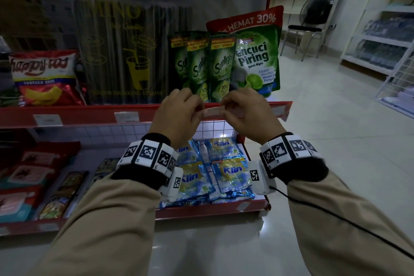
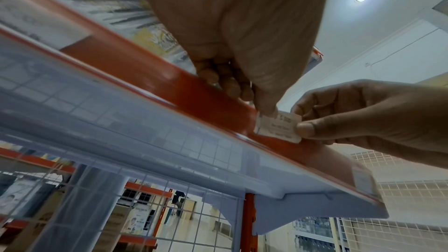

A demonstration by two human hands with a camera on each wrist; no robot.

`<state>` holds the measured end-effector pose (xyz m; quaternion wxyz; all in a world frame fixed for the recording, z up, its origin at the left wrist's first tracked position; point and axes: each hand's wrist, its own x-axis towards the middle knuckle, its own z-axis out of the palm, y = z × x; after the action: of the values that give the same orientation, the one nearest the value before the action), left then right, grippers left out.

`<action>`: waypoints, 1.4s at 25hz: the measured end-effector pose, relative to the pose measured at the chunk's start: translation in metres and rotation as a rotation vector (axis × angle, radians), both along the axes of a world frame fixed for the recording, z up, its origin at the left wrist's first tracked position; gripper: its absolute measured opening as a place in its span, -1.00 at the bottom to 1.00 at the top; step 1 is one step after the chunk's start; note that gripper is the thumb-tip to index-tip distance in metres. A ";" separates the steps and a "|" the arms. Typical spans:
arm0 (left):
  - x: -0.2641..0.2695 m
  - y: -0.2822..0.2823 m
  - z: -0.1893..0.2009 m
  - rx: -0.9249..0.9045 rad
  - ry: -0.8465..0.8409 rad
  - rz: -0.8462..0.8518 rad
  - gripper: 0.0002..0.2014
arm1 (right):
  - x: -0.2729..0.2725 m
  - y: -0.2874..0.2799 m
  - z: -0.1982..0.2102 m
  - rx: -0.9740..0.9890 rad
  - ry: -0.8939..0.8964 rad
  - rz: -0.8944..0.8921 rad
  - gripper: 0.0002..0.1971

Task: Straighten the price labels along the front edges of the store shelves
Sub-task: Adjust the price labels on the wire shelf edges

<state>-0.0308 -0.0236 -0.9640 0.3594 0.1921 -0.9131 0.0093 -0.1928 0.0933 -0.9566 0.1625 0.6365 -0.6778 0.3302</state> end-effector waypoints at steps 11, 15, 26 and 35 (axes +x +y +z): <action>0.001 -0.002 0.002 -0.022 -0.024 0.000 -0.81 | 0.008 -0.003 0.008 0.224 0.129 -0.149 -0.79; 0.001 -0.004 0.002 0.008 -0.010 -0.006 -0.76 | 0.009 -0.003 0.007 0.240 0.132 -0.175 -0.80; 0.005 0.001 0.005 0.025 -0.057 0.031 -0.77 | 0.010 0.003 0.006 0.184 0.058 -0.141 -0.83; -0.001 0.013 -0.001 -0.125 0.037 0.127 -0.83 | -0.017 0.032 0.001 0.045 0.093 -0.267 -0.82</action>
<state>-0.0319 -0.0109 -0.9649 0.3861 0.2269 -0.8900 0.0856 -0.2101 0.1250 -0.9554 0.2218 0.5589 -0.7554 0.2604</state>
